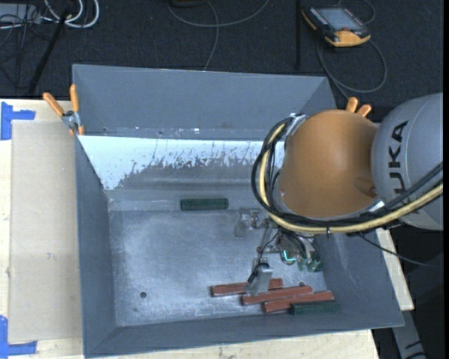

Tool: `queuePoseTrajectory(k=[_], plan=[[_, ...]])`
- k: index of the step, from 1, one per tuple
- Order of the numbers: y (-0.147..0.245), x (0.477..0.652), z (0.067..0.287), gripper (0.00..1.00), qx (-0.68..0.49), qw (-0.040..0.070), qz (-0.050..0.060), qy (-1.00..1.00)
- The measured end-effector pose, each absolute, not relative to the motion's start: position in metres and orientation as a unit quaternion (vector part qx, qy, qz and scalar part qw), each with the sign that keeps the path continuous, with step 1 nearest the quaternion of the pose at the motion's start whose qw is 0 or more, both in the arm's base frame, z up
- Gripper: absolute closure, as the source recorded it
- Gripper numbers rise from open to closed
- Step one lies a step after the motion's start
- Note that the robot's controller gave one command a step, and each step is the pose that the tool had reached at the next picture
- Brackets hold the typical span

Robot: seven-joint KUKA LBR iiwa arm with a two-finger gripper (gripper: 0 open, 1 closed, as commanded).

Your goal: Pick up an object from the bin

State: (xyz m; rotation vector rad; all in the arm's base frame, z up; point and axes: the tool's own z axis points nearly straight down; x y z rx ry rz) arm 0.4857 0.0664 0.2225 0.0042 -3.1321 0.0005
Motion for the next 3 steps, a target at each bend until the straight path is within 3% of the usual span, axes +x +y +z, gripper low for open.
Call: queuePoseTrajectory(k=[1,2,3], plan=[[0.048,0.485,0.068,0.0,0.071,-0.003,0.0,-0.997],[0.048,0.484,0.07,1.0,0.07,0.0,0.0,-0.998],[0.05,0.482,0.198,1.0,0.058,-0.004,0.0,-0.998]])
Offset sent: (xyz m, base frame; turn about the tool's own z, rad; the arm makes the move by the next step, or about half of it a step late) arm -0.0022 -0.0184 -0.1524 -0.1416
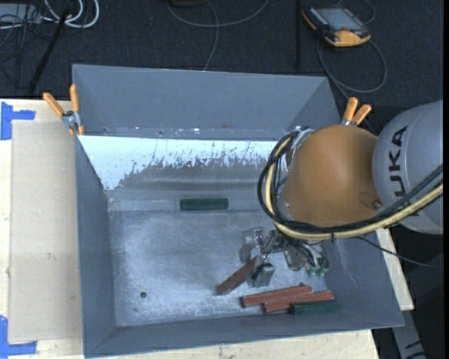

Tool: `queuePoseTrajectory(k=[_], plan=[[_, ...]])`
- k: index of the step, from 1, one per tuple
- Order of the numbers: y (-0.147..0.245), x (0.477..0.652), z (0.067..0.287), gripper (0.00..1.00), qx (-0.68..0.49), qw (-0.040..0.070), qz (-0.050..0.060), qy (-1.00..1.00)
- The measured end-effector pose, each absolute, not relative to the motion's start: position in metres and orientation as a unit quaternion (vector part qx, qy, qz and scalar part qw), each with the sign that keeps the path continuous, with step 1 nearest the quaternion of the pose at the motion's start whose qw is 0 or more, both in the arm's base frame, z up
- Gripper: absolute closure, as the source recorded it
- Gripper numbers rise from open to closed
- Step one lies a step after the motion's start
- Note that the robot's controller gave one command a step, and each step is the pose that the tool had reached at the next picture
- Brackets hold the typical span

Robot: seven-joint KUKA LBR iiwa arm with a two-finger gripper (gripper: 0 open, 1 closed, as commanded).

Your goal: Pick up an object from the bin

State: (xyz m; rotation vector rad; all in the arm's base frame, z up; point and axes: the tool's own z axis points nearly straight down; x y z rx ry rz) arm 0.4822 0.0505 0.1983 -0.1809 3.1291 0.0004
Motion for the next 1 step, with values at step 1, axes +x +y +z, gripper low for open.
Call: queuePoseTrajectory(k=[1], plan=[[0.0796,0.4793,0.2457,1.0,-0.236,0.002,0.0,0.972]])
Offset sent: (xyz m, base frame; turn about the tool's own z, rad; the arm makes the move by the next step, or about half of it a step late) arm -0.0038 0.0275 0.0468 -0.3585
